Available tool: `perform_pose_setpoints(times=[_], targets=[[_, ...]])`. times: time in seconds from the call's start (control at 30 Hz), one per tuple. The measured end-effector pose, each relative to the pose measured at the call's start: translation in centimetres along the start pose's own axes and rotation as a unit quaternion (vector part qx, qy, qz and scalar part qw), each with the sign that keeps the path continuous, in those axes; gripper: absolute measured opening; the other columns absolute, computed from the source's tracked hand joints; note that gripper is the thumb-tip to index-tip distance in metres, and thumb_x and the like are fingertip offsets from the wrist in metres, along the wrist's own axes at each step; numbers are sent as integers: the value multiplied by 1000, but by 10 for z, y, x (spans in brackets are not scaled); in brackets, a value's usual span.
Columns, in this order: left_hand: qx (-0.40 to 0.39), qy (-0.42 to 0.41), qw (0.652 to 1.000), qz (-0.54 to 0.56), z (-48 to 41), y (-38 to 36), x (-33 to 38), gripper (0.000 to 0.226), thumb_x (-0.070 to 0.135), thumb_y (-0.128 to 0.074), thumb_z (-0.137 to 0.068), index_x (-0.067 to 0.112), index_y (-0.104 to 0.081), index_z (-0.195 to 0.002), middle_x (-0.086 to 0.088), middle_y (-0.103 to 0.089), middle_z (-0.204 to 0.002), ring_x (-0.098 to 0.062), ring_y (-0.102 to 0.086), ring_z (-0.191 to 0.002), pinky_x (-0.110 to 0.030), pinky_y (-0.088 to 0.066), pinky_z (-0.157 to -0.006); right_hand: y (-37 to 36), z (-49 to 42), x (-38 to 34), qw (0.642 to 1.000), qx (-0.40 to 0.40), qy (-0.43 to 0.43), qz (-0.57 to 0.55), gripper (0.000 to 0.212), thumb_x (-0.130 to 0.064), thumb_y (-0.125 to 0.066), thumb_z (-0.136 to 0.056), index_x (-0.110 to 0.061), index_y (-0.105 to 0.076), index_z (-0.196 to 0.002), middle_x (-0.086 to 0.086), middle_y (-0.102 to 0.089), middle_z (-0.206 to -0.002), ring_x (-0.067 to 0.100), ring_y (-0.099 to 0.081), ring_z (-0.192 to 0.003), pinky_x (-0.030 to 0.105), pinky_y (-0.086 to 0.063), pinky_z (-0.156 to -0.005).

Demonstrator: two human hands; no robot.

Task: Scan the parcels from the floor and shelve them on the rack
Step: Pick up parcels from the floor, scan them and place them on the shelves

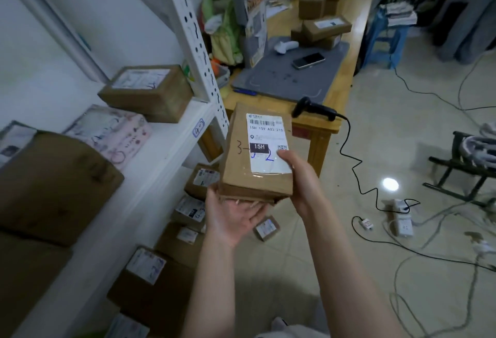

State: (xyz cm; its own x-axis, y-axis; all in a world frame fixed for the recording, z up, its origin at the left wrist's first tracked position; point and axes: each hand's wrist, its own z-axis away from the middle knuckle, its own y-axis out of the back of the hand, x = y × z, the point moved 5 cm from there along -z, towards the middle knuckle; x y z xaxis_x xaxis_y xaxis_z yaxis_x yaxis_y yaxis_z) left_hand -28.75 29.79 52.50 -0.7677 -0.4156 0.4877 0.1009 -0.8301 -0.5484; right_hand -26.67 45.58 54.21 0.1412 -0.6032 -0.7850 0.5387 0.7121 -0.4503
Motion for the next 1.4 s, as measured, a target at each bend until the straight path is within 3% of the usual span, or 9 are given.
perform_pose_setpoints(times=[0.1, 0.2, 0.43, 0.53, 0.7, 0.83, 1.13, 1.27, 1.4], targets=[[55, -56, 996, -32, 2, 13, 21, 50, 47, -42, -101, 13, -58, -134, -21, -65, -127, -36, -62, -115, -45, -52, -85, -4, 2, -2, 1000, 2, 9, 3, 46, -33, -75, -77, -10, -68, -117, 9, -75, -107, 31, -69, -106, 46, -51, -99], [63, -97, 990, -80, 2, 9, 36, 38, 35, -44, -101, 11, -67, -119, -17, -71, -120, -31, -68, -108, -41, -55, -78, -3, 2, -8, 1000, -4, 4, 17, 64, -39, -80, -64, -11, -66, -120, 8, -76, -106, 28, -72, -101, 41, -57, -90], [25, -128, 961, -244, 5, -62, 30, 54, 65, -52, -91, 26, -71, -122, -7, -76, -112, -28, -71, -107, -40, -55, -84, 27, -12, -29, 999, 12, 8, 28, 73, -49, -82, -55, -17, -67, -119, 6, -75, -108, 27, -71, -102, 41, -57, -90], [16, -144, 956, -257, 1, -90, 18, 52, 64, -58, -89, 29, -68, -126, -4, -77, -110, -26, -71, -105, -42, -56, -89, 48, -23, -46, 999, 10, 5, 31, 72, -51, -82, -57, -19, -66, -119, 5, -75, -107, 27, -71, -101, 39, -58, -84], [24, -143, 956, -256, -18, -133, -5, 38, 53, -65, -89, 27, -70, -116, -7, -78, -105, -31, -70, -106, -52, -52, -100, 85, -47, -78, 999, -4, 3, 46, 77, -54, -84, -55, -20, -65, -121, 4, -76, -107, 26, -71, -101, 47, -56, -93], [27, -140, 965, -220, -41, -167, -25, 41, 49, -67, -87, 26, -69, -121, -8, -76, -110, -33, -68, -109, -54, -50, -103, 117, -66, -113, 998, -19, -3, 54, 81, -53, -82, -55, -16, -64, -124, 5, -76, -105, 24, -73, -97, 32, -57, -73], [43, -137, 969, -204, -81, -216, -50, 52, 48, -70, -83, 27, -63, -131, -8, -75, -115, -33, -70, -108, -53, -55, -97, 159, -109, -149, 995, -49, -26, 78, 80, -57, -78, -62, -17, -60, -129, 5, -76, -107, 24, -73, -99, 44, -56, -95], [73, -135, 966, -208, -97, -217, -34, 47, 45, -72, -84, 26, -65, -126, -7, -76, -112, -32, -70, -107, -49, -57, -94, 155, -130, -153, 993, -56, -40, 91, 61, -48, -77, -75, -16, -64, -124, 5, -77, -104, 24, -73, -98, 45, -55, -97], [98, -128, 962, -219, -120, -219, -10, 62, 49, -82, -68, 25, -67, -123, -7, -75, -112, -32, -68, -108, -50, -56, -93, 138, -154, -164, 991, -58, -41, 116, 34, -40, -69, -88, -17, -70, -113, 4, -77, -99, 25, -73, -99, 41, -56, -95]])
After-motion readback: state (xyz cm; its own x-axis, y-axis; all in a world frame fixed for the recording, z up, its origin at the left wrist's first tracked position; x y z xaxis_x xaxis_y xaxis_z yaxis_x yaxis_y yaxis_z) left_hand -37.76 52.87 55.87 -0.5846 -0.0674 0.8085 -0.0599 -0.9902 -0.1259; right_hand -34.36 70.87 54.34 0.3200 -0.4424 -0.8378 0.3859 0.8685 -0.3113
